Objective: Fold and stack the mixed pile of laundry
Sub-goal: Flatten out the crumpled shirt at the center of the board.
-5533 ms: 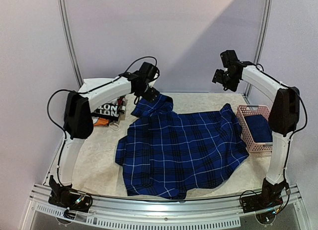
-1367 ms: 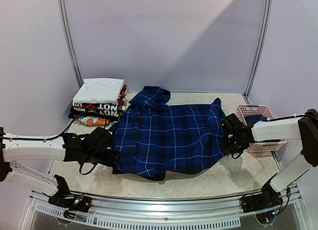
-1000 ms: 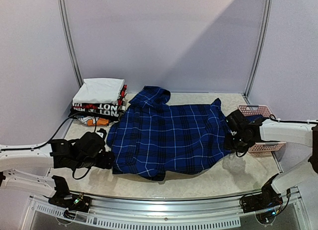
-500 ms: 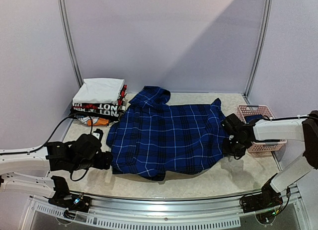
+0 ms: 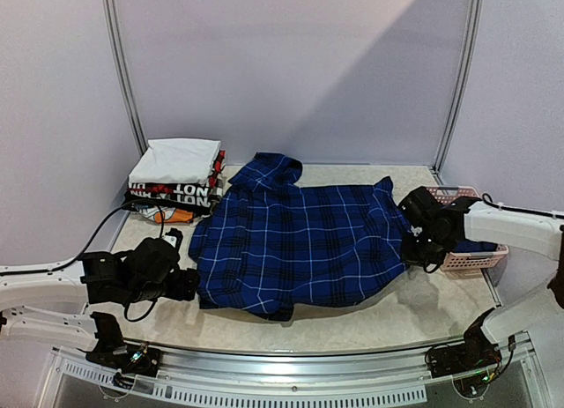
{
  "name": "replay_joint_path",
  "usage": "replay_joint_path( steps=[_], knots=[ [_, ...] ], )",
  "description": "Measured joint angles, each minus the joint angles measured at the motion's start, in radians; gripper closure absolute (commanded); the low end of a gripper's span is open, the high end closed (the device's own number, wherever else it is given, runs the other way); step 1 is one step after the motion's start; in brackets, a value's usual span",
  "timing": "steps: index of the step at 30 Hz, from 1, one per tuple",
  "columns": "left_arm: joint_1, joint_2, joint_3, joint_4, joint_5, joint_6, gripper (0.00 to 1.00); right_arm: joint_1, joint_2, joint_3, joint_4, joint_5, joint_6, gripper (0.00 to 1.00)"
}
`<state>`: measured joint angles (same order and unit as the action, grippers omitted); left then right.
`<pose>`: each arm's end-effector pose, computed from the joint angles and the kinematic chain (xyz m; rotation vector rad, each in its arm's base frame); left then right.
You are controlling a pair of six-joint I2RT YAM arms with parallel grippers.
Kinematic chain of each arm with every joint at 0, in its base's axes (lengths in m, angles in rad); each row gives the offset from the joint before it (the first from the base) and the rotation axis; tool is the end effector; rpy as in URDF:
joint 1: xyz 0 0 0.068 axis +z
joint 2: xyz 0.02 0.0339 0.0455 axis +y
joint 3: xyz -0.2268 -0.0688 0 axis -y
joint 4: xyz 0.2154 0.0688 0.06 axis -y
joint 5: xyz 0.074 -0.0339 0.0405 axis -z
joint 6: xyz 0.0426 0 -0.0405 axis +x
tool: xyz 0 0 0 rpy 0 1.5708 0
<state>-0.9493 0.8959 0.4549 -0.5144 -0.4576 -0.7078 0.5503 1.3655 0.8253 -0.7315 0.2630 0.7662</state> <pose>0.1105 -0.1219 0.1613 0.1125 2.3982 -0.1838 0.1961 0.1073 0.1662 0.3503 2.7241 -0.0342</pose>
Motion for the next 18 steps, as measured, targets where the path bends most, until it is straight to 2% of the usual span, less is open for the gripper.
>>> replay_joint_path(
  steps=[7,10,12,14,16,18],
  knots=[
    [0.000,0.000,0.000,0.000,-0.001,-0.001,0.22,0.006,-0.220,-0.037,-0.109,0.012,0.060,0.98],
    [-0.002,0.001,0.000,0.000,-0.002,-0.004,0.24,0.013,-0.276,-0.117,-0.127,0.005,0.101,0.81],
    [-0.002,0.005,0.000,0.000,-0.002,-0.009,0.25,0.014,-0.295,-0.164,-0.132,-0.009,0.135,0.57],
    [-0.002,0.016,0.000,-0.001,0.000,-0.017,0.25,0.019,-0.309,-0.196,-0.134,-0.015,0.160,0.44],
    [-0.003,0.033,0.000,-0.005,0.006,-0.023,0.25,0.025,-0.332,-0.213,-0.128,-0.010,0.184,0.37],
    [-0.008,0.048,0.003,-0.023,0.013,-0.028,0.25,0.031,-0.369,-0.226,-0.114,-0.006,0.204,0.35]
  ],
)
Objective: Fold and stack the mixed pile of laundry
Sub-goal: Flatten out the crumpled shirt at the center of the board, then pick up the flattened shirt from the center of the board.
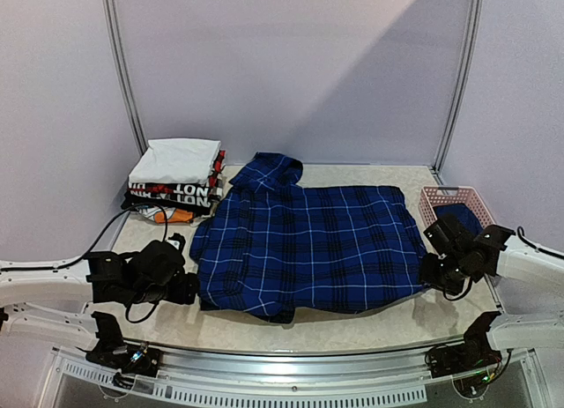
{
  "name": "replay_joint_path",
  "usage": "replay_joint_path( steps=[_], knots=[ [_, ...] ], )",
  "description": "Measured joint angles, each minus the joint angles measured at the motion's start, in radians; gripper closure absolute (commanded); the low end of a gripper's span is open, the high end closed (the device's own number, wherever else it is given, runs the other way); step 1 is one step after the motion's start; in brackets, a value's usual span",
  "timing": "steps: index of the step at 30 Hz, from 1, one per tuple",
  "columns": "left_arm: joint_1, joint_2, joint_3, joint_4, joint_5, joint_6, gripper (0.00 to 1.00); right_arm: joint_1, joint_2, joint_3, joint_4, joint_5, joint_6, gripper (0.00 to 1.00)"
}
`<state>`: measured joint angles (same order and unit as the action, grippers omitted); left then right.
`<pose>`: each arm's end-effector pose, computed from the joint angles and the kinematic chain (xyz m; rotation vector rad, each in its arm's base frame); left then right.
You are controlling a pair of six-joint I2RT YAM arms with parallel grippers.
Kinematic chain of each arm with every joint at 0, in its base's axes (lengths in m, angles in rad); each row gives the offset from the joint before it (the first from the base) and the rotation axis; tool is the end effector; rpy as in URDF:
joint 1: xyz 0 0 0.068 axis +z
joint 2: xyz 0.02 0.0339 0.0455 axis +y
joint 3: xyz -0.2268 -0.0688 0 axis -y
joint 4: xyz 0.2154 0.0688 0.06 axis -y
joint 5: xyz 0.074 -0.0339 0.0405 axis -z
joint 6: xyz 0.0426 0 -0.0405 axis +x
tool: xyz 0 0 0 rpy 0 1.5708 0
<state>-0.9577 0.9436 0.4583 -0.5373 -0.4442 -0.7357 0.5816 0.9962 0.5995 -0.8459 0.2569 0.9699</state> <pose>0.1094 -0.1236 0.1537 0.1169 2.4537 -0.1496 0.1361 0.0765 0.1669 0.5838 2.6665 0.0648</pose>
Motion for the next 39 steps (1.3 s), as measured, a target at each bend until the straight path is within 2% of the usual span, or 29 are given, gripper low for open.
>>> replay_joint_path(
  steps=[8,14,19,23,29,33,39],
  knots=[
    [-0.040,0.024,0.000,-0.013,0.063,-0.018,0.26,0.031,-0.089,-0.010,0.109,-0.045,-0.007,0.34],
    [-0.045,0.126,-0.014,0.074,0.132,-0.016,0.38,0.093,-0.056,-0.029,0.202,-0.095,-0.021,0.35],
    [-0.058,0.169,-0.035,0.134,0.191,-0.016,0.41,0.123,-0.013,-0.029,0.235,-0.106,-0.029,0.35],
    [-0.092,0.151,-0.037,0.129,0.211,-0.018,0.36,0.134,-0.008,-0.026,0.248,-0.111,-0.033,0.35],
    [-0.174,0.016,-0.024,0.026,0.185,-0.044,0.51,0.189,0.041,0.048,0.280,-0.120,-0.063,0.35],
    [-0.190,-0.030,-0.022,-0.024,0.179,-0.061,0.53,0.223,0.122,0.114,0.311,-0.121,-0.086,0.35],
    [-0.192,0.026,-0.022,-0.044,0.167,-0.080,0.55,0.249,0.217,0.149,0.339,-0.121,-0.105,0.35]
  ],
)
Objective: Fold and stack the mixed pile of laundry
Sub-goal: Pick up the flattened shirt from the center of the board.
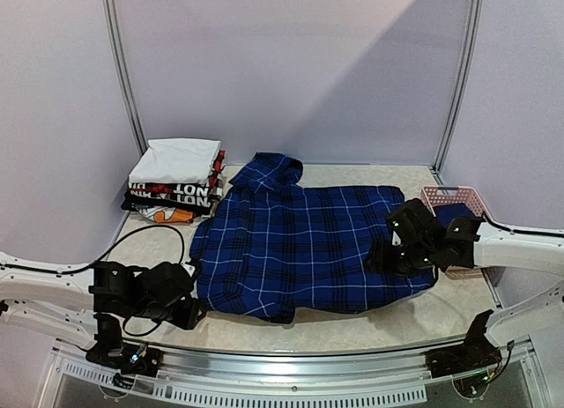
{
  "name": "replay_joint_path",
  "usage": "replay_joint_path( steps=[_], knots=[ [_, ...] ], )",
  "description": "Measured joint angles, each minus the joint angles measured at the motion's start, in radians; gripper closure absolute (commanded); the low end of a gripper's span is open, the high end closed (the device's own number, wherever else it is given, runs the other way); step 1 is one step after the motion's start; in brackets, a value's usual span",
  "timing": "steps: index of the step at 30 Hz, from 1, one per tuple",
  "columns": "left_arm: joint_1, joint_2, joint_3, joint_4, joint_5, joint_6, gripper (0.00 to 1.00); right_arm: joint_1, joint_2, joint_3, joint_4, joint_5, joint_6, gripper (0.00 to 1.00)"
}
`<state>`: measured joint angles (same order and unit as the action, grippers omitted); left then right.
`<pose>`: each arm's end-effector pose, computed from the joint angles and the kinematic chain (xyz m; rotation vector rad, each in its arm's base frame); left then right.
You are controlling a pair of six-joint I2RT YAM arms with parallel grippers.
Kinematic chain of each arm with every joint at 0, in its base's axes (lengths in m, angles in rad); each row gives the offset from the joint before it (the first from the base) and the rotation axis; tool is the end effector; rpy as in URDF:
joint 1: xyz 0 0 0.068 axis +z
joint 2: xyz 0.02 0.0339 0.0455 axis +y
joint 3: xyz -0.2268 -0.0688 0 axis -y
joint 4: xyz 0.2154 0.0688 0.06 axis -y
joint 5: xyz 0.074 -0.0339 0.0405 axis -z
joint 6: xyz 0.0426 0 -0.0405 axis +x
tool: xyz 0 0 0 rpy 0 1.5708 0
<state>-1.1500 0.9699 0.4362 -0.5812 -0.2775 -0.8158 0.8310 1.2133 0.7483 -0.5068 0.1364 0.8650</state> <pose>0.0753 -0.1398 0.1394 0.3555 2.6230 -0.3058 0.1564 0.1627 0.1870 0.0992 2.6028 0.4854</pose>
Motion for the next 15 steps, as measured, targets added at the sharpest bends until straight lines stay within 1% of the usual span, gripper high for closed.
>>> replay_joint_path(
  steps=[5,9,15],
  knots=[
    [-0.002,0.101,0.003,0.005,-0.031,-0.016,0.56,0.029,0.019,0.020,0.002,0.001,-0.011,0.35],
    [-0.002,0.187,0.004,0.043,-0.045,-0.023,0.57,0.034,0.019,0.025,0.005,0.002,-0.014,0.35],
    [-0.004,0.266,0.023,0.105,-0.080,-0.024,0.65,0.035,0.026,0.025,0.009,0.003,-0.014,0.35]
  ],
)
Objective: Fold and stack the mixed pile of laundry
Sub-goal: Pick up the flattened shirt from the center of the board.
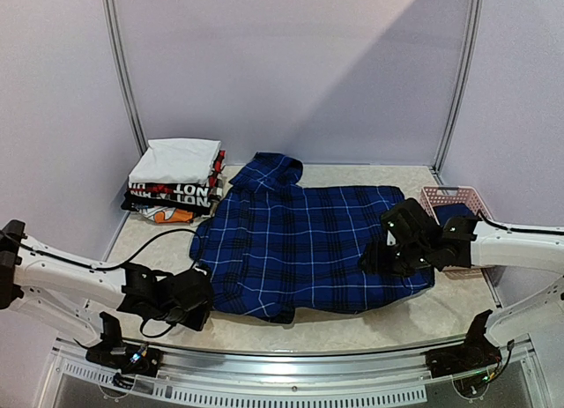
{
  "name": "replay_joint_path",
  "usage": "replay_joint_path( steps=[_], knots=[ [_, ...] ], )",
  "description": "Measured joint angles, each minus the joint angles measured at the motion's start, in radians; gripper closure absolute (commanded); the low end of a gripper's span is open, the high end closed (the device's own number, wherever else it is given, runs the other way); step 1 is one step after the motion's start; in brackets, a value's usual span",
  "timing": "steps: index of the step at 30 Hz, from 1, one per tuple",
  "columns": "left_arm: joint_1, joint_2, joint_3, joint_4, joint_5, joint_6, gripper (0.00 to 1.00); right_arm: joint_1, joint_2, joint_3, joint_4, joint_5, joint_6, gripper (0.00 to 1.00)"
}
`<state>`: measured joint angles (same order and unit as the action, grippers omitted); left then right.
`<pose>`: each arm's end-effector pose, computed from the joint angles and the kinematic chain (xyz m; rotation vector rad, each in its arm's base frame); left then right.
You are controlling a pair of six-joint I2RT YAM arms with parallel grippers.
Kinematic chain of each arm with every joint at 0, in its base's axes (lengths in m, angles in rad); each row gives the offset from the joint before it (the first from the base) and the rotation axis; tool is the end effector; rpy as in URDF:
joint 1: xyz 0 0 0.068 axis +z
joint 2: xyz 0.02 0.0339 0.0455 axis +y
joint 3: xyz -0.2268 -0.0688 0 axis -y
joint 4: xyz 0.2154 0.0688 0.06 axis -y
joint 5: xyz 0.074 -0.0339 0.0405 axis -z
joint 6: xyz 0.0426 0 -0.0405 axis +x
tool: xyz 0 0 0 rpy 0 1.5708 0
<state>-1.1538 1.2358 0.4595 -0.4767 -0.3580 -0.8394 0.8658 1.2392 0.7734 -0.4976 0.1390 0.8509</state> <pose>0.0852 -0.1556 0.1114 0.3415 2.6493 -0.0968 0.1548 0.1728 0.1894 0.0373 2.5987 0.4980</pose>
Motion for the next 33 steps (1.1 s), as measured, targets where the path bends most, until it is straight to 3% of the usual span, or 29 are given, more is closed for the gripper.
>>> replay_joint_path(
  steps=[2,4,8,11,18,24,33],
  knots=[
    [0.000,0.011,0.001,0.020,-0.014,0.001,0.69,0.002,0.008,0.000,0.003,0.000,0.000,0.35],
    [0.000,0.020,0.001,0.038,-0.023,0.001,0.82,0.006,0.017,0.002,0.006,0.000,-0.001,0.36],
    [-0.002,0.046,0.001,0.084,-0.051,0.014,0.89,0.013,0.043,0.019,0.010,-0.001,-0.007,0.35],
    [-0.002,0.072,0.001,0.132,-0.081,0.032,1.00,0.022,0.076,0.041,0.025,-0.003,-0.018,0.36],
    [-0.003,0.055,0.043,0.082,-0.075,0.043,1.00,0.033,0.106,0.057,0.035,-0.005,-0.026,0.36],
    [-0.006,-0.105,0.119,-0.066,-0.040,0.046,1.00,0.042,0.152,0.113,0.060,-0.024,-0.045,0.36],
    [-0.007,-0.190,0.263,-0.277,0.044,0.061,1.00,0.044,0.428,0.349,0.157,-0.098,-0.110,0.36]
  ],
)
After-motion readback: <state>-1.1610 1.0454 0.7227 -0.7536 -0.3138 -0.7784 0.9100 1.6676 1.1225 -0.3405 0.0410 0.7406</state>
